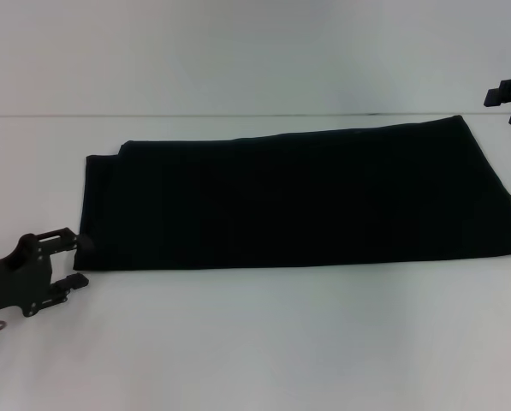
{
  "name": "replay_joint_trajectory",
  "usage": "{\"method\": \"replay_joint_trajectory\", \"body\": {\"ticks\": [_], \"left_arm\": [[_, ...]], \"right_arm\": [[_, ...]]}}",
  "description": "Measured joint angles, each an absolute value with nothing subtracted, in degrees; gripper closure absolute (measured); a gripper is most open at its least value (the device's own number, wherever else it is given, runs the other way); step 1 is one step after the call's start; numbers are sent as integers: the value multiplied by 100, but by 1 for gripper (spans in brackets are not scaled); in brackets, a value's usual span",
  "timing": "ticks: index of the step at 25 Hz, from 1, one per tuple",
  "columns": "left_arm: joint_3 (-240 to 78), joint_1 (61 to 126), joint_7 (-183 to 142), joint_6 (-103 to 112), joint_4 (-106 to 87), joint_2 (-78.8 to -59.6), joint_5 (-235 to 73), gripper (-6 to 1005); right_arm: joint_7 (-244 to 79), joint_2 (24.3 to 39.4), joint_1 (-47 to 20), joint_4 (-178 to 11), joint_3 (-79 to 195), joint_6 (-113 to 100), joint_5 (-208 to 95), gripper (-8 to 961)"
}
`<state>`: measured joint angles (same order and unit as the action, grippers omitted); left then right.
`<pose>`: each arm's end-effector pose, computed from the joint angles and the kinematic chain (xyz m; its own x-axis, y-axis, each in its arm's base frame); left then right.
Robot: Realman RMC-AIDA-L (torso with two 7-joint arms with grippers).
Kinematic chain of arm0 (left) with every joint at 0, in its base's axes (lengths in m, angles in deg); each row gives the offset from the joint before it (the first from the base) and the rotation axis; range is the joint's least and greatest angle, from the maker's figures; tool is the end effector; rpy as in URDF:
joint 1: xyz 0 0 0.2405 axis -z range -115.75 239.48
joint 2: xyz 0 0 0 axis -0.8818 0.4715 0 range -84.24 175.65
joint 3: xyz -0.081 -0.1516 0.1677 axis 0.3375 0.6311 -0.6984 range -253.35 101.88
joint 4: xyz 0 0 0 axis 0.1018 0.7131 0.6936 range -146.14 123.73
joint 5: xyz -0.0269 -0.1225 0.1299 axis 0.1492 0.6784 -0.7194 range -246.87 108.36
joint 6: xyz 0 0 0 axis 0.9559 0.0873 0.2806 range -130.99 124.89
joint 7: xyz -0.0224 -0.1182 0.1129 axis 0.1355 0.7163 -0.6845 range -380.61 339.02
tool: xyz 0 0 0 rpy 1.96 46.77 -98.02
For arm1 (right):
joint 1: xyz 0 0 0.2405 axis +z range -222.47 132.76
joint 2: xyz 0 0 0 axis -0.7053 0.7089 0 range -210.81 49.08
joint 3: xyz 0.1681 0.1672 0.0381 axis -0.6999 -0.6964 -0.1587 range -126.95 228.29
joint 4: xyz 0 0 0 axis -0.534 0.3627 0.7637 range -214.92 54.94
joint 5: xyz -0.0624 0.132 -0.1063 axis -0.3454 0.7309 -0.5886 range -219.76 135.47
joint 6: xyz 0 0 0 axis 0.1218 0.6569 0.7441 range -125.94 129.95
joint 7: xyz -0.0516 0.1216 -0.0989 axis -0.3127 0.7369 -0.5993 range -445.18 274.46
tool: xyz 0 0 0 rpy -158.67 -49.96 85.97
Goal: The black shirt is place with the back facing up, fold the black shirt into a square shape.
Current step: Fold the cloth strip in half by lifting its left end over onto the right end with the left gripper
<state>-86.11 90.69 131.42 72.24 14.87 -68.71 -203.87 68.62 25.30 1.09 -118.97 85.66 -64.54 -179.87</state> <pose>-0.3282 0.3076 0.0172 -0.5708 0.6701 0.4746 0.8166 0.4029 0.4132 0.2469 0.4310 0.0980 0.1078 -0.7742 -0.6237 -0.9856 -0.0010 -0.1692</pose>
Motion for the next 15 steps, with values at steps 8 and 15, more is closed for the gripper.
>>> {"method": "replay_joint_trajectory", "body": {"ticks": [8,15], "left_arm": [[-8602,9150,13114,6981,1378,-6873,-20334,348],[-8628,9182,13115,6961,1375,-6873,-20321,348]], "right_arm": [[6862,2538,110,-11882,8565,-6440,-17987,361],[6862,2540,111,-11882,8555,-6427,-17987,360]]}}
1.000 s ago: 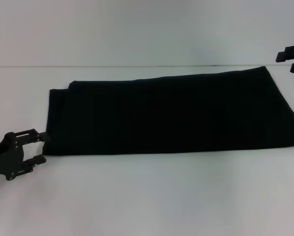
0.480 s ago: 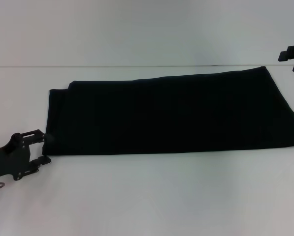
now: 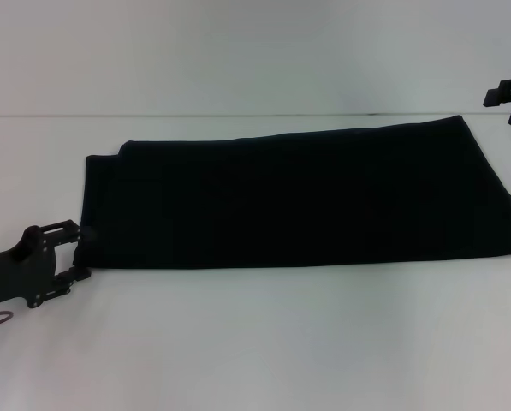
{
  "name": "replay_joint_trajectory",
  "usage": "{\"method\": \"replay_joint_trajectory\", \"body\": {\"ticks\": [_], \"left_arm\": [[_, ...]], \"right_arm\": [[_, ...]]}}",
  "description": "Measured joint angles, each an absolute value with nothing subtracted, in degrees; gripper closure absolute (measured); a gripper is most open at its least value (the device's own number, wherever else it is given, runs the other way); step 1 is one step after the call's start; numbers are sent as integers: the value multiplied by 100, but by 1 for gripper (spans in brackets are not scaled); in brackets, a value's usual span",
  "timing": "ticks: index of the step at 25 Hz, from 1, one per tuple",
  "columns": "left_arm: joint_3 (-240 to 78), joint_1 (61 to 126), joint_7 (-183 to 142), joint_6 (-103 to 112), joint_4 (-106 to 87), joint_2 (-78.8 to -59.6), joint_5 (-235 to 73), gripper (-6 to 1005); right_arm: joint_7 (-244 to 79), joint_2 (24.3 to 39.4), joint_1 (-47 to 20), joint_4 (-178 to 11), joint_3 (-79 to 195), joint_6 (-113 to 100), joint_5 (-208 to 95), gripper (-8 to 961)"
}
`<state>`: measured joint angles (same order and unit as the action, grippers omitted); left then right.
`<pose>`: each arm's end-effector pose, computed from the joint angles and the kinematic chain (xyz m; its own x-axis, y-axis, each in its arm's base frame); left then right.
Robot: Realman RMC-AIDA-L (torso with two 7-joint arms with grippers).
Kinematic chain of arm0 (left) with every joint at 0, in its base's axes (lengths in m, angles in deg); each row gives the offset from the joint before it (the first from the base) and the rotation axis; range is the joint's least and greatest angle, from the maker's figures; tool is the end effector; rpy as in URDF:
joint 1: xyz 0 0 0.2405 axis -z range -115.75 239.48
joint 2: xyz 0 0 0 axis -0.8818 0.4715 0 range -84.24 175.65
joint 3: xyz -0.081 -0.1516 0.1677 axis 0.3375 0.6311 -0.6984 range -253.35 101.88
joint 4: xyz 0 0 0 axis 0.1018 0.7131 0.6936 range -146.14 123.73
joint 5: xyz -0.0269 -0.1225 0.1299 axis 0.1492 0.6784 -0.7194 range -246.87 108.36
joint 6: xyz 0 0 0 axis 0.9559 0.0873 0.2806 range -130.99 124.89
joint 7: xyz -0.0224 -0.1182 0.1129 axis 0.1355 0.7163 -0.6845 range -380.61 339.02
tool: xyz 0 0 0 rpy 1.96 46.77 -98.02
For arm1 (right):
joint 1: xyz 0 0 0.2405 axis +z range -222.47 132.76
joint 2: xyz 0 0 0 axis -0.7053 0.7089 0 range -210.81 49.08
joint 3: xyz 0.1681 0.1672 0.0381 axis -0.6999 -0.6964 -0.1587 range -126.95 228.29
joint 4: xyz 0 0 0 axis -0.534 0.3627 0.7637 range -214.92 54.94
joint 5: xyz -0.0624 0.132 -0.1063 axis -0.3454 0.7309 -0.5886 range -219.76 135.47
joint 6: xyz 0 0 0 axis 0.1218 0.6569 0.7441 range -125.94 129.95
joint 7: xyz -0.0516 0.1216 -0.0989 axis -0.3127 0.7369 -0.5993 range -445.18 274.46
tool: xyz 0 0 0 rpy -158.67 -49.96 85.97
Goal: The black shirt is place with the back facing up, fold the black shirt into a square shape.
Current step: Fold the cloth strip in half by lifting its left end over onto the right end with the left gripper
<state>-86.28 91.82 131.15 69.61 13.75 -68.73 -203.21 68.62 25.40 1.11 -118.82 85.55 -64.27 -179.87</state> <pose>-0.3264 0.3163 0.0152 -0.5686 0.6583 0.4932 0.8194 0.4003 0.4104 0.2471 0.4313 0.0973 0.1048 -0.7728 -0.6260 -0.9859 0.0016 -0.1671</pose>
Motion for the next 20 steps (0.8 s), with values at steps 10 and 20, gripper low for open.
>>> {"method": "replay_joint_trajectory", "body": {"ticks": [10,20], "left_arm": [[-8660,9411,13000,6598,1078,-6880,-20361,363],[-8699,9699,12836,6251,800,-6923,-20346,378]], "right_arm": [[6862,2549,129,-11898,8493,-6400,-17987,361],[6862,2539,111,-11927,8475,-6399,-17908,360]]}}
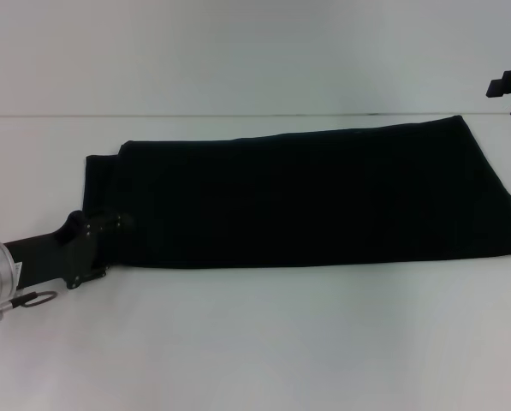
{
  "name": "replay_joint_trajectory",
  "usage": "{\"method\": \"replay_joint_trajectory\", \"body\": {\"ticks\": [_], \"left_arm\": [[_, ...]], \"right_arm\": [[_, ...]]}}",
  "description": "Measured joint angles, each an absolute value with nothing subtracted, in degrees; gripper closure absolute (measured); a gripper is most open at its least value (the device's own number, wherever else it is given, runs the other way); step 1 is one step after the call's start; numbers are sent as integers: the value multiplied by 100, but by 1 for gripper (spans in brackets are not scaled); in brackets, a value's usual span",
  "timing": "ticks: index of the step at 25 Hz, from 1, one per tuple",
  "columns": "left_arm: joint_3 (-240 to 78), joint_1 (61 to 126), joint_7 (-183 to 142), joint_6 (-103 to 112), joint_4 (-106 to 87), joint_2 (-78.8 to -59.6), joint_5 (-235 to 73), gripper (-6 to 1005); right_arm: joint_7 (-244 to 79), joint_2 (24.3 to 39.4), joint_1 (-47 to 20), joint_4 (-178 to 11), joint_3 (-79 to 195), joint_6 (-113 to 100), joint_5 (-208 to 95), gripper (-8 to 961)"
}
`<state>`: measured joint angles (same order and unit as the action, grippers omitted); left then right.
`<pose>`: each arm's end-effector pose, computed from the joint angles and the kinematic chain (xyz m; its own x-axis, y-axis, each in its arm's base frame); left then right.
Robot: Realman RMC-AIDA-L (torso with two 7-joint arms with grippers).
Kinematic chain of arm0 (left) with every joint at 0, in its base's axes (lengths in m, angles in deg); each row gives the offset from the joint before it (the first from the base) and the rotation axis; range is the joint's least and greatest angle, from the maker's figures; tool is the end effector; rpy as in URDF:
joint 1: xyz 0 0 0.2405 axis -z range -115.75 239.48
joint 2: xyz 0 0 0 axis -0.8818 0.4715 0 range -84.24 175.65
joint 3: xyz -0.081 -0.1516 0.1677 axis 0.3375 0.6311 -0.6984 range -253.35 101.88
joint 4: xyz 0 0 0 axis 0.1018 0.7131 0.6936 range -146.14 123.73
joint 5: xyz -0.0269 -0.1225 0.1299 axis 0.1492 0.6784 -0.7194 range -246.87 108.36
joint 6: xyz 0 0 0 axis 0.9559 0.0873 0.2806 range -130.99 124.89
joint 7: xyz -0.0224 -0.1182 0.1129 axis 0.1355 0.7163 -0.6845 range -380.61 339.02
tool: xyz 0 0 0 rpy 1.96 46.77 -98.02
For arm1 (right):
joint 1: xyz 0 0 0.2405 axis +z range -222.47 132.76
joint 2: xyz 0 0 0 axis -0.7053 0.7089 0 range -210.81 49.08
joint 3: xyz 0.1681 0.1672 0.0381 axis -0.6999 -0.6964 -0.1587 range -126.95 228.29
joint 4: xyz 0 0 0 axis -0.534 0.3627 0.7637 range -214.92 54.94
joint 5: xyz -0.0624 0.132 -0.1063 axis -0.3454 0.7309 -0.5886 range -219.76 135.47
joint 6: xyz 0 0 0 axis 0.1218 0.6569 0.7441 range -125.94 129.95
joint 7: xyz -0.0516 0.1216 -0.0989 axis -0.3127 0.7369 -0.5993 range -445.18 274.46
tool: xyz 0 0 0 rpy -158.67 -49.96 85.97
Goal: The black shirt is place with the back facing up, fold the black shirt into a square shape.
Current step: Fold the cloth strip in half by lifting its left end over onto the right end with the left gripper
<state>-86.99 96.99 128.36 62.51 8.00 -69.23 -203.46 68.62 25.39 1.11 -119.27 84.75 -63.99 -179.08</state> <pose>-0.3060 0.3403 -0.0085 -0.5216 0.6904 0.5013 0.8501 0.3707 0.3739 0.2449 0.4337 0.1016 0.0970 -0.7568 -0.6464 -0.9886 0.0020 -0.1507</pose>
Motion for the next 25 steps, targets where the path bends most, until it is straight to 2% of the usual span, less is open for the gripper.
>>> {"method": "replay_joint_trajectory", "body": {"ticks": [9,11,15,18,21,24,25], "left_arm": [[-8828,9592,12506,6335,962,-6905,-19998,391],[-8926,9627,12503,6308,983,-6897,-19999,605],[-9070,9698,12508,6196,985,-6889,-20062,756],[-9081,9721,12464,6194,987,-6883,-20090,846],[-9080,9723,12402,6223,989,-6882,-20082,891],[-9080,9722,12385,6235,995,-6881,-20081,935],[-9080,9722,12385,6236,996,-6881,-20081,950]], "right_arm": [[6116,2514,-52,-11928,8288,-6545,-17145,360],[5901,2500,-164,-11908,8202,-6618,-16768,361],[5583,2446,-366,-11897,8175,-6752,-16228,360],[4824,2487,-554,-11901,8068,-6957,-15628,358],[3275,2733,-900,-11868,7705,-7370,-14572,355],[1698,3124,-1398,-11884,7317,-7897,-13441,353],[1409,3204,-1521,-11890,7257,-7967,-13226,352]]}}
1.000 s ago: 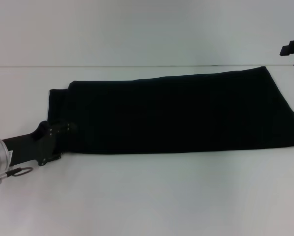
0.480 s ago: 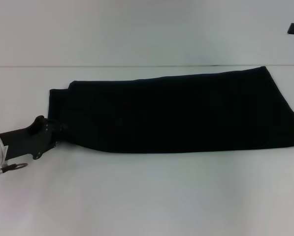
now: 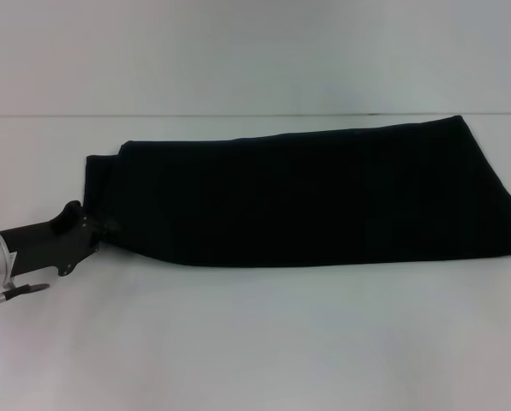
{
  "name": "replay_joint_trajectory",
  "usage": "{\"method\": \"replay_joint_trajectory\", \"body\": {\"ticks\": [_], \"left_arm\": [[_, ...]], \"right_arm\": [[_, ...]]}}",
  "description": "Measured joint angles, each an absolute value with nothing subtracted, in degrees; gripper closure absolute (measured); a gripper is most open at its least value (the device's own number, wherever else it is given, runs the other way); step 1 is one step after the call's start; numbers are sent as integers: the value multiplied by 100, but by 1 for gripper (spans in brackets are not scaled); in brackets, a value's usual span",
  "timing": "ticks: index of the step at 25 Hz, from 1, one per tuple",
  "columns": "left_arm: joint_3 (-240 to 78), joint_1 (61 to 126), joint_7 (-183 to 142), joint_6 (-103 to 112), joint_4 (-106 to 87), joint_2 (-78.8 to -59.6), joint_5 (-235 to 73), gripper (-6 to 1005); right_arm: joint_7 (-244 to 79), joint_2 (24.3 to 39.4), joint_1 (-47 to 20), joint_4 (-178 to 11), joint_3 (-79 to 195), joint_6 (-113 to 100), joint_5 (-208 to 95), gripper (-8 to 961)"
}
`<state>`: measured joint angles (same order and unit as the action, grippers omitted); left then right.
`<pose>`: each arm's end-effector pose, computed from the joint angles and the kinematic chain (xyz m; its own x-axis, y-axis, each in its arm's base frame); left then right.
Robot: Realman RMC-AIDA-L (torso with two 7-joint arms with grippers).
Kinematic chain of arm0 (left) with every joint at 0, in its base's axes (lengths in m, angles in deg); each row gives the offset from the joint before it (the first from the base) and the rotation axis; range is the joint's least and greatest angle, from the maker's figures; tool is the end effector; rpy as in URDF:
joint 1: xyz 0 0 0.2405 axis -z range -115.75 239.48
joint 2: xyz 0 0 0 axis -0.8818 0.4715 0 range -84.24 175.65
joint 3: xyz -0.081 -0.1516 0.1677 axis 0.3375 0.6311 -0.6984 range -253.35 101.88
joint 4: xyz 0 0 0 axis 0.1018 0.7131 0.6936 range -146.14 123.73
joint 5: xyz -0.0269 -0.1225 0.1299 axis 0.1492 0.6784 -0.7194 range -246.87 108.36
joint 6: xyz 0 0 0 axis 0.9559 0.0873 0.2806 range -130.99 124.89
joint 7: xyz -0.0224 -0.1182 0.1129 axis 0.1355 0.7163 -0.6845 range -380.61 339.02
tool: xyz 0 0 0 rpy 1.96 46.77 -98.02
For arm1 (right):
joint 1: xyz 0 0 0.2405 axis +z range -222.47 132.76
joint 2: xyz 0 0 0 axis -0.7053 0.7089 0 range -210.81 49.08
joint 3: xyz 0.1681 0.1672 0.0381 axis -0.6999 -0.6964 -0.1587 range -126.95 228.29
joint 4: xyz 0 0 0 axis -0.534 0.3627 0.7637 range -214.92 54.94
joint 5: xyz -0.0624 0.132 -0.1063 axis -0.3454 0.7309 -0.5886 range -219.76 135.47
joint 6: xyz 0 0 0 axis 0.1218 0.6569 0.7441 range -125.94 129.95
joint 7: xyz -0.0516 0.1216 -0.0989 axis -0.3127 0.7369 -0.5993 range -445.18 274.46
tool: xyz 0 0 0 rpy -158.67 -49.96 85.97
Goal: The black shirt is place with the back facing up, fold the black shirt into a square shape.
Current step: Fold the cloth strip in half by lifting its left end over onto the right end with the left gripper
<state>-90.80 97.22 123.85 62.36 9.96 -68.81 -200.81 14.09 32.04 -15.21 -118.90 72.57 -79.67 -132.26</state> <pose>-0.3042 0.3479 0.0006 -0.4082 0.7245 0.5554 0.9107 0.2810 0.3028 0.2409 0.3664 0.1384 0.2697 -0.1966 -0.9427 -0.8370 -0.5318 -0.1286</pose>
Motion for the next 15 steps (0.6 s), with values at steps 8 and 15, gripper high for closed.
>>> {"method": "replay_joint_trajectory", "body": {"ticks": [8,15], "left_arm": [[-9085,9735,11942,6340,1011,-6881,-20081,987],[-9093,9598,11692,6424,1286,-6882,-20121,975]], "right_arm": [[363,3553,-2138,-11480,6552,-8088,-12861,161],[167,3593,-2152,-11190,6354,-8198,-12853,7]]}}
